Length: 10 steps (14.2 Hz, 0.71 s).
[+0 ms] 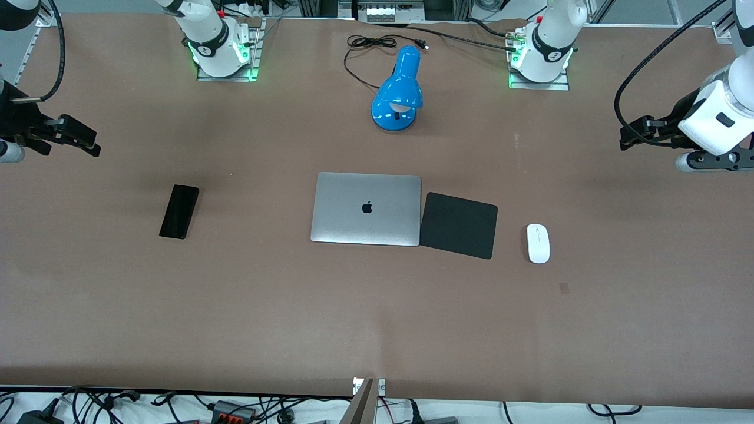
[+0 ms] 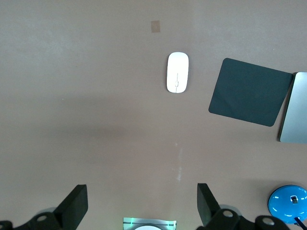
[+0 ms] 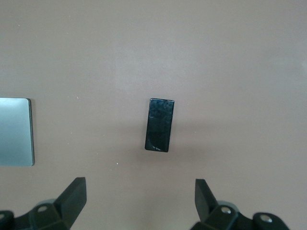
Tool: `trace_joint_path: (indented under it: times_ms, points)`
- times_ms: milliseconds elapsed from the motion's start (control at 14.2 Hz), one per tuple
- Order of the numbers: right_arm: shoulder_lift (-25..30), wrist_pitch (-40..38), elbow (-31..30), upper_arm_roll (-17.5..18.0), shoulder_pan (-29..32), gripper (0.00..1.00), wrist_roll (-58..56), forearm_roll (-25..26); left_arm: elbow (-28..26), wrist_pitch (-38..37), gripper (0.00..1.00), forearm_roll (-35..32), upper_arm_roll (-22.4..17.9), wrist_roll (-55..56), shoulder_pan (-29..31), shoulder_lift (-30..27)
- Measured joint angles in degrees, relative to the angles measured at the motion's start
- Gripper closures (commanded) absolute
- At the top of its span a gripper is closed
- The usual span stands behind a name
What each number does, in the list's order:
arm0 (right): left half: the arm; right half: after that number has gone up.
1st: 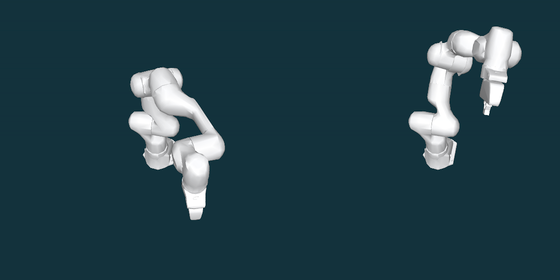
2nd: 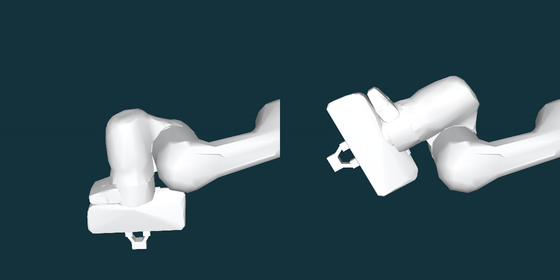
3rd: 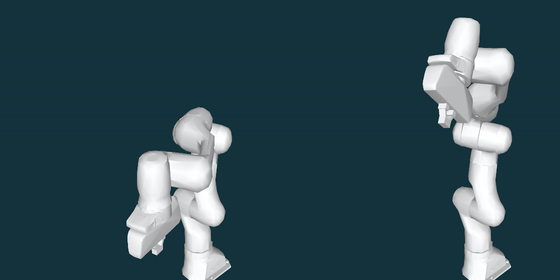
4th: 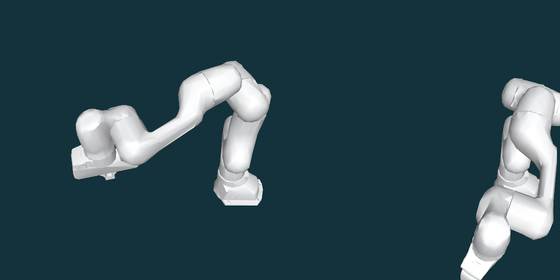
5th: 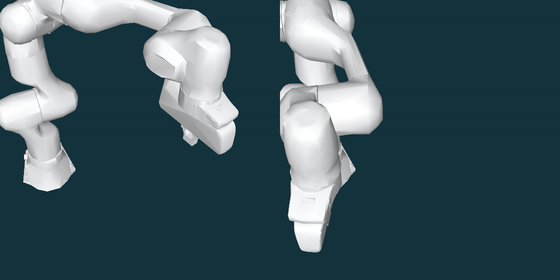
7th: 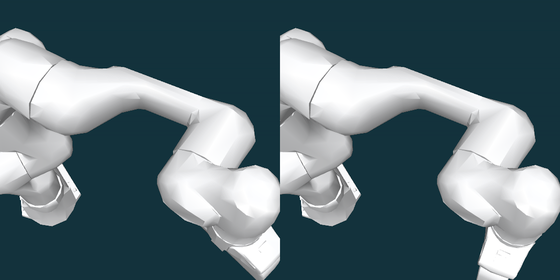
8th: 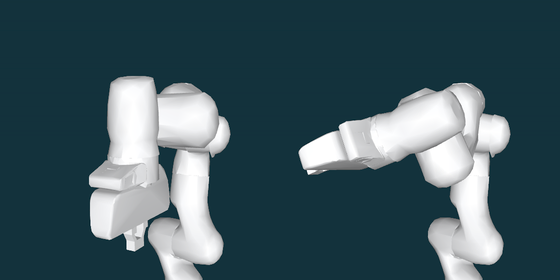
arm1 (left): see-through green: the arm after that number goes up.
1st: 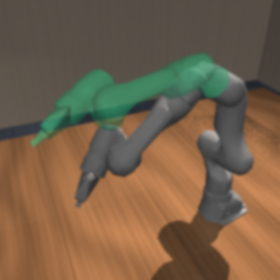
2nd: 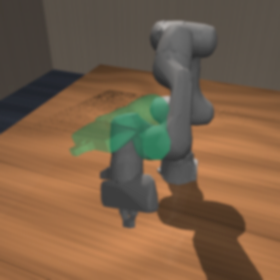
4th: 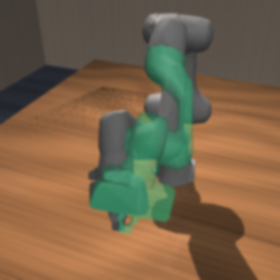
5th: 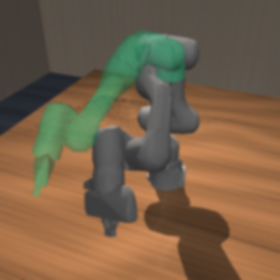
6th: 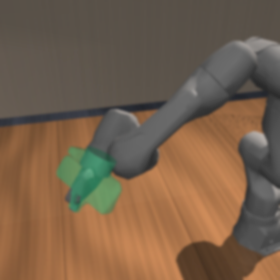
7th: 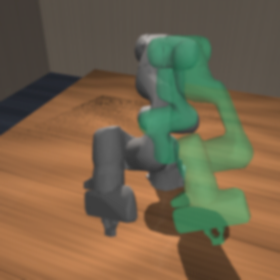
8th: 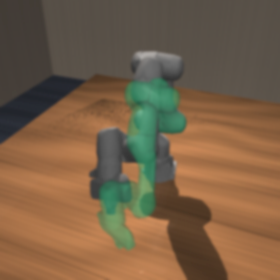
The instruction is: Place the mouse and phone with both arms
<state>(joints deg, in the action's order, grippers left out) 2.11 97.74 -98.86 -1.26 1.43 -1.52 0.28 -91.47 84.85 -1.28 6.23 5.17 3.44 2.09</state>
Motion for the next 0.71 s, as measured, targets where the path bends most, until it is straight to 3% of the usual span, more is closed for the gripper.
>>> trace_joint_path:
  times_ms: [706]
  points:
    - [0.26,-0.07,-0.05,0.15,-0.02,0.0,0.0,-0.02,0.0,0.0,0.0,0.01,0.0,0.0,0.0,0.0]
